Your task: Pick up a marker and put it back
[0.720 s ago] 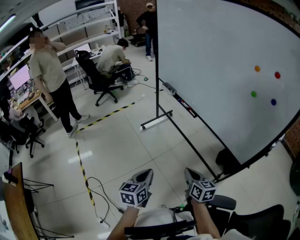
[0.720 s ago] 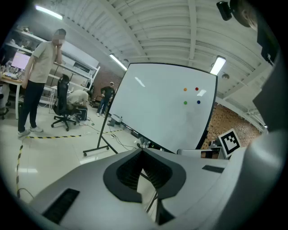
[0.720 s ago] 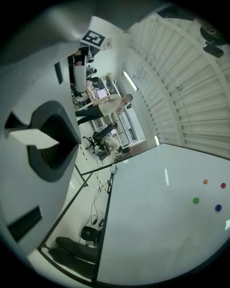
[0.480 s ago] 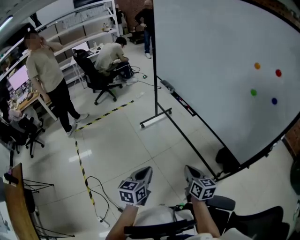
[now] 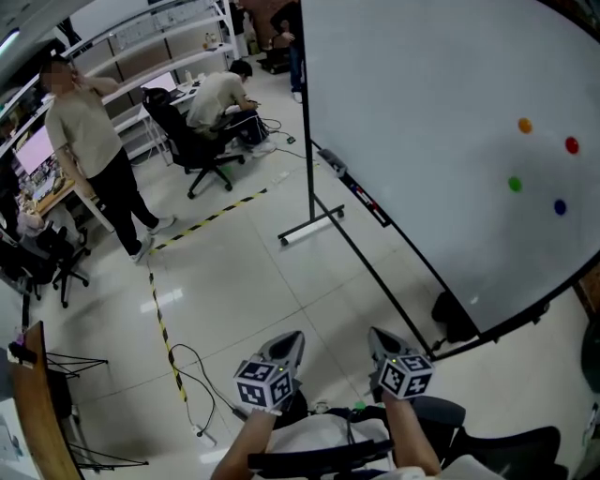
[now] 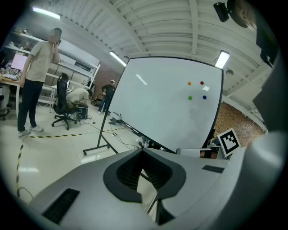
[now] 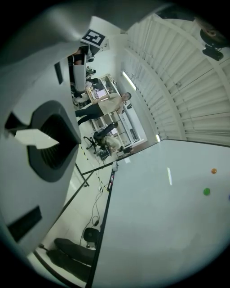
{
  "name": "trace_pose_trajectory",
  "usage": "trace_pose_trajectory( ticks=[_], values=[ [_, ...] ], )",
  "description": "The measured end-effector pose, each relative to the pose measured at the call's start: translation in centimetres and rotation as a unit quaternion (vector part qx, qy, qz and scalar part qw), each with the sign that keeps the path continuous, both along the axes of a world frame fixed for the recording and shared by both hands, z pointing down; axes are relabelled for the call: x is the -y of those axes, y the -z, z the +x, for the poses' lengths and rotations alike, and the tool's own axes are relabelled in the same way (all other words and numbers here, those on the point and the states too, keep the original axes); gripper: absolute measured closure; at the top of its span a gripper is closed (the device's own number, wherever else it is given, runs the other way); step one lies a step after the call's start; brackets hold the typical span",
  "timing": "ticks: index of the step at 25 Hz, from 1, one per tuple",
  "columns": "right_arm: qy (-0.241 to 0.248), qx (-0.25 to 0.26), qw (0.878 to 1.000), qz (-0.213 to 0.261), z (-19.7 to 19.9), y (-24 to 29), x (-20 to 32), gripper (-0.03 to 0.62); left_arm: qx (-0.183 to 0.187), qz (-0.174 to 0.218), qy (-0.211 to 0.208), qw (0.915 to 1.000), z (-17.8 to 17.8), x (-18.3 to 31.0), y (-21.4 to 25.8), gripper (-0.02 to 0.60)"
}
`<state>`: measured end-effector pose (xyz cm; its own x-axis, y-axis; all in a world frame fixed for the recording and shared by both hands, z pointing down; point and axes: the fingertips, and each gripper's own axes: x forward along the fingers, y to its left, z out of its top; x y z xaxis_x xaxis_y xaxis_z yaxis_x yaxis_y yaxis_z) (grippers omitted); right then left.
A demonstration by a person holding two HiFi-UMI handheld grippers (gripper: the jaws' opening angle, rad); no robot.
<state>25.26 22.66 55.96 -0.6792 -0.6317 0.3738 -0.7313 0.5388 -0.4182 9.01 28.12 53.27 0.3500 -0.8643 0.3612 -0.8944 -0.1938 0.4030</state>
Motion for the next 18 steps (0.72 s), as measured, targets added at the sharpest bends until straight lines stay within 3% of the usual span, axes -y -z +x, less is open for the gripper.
trace_pose_trajectory(
  ticks=[11,18],
  values=[
    [-0.014,-0.008,1.0,-0.013,-2.5,-1.0,6.4,0.586,-0.013,-0.006,-0.012,0.9998,-2.5,7.7,-1.3,0.584],
    [-0.051,-0.015,0.999,-0.012,-4.6,-0.6,14.0,0.586,-0.018,0.002,-0.033,0.9993,-6.0,16.2,-0.4,0.584]
  ],
)
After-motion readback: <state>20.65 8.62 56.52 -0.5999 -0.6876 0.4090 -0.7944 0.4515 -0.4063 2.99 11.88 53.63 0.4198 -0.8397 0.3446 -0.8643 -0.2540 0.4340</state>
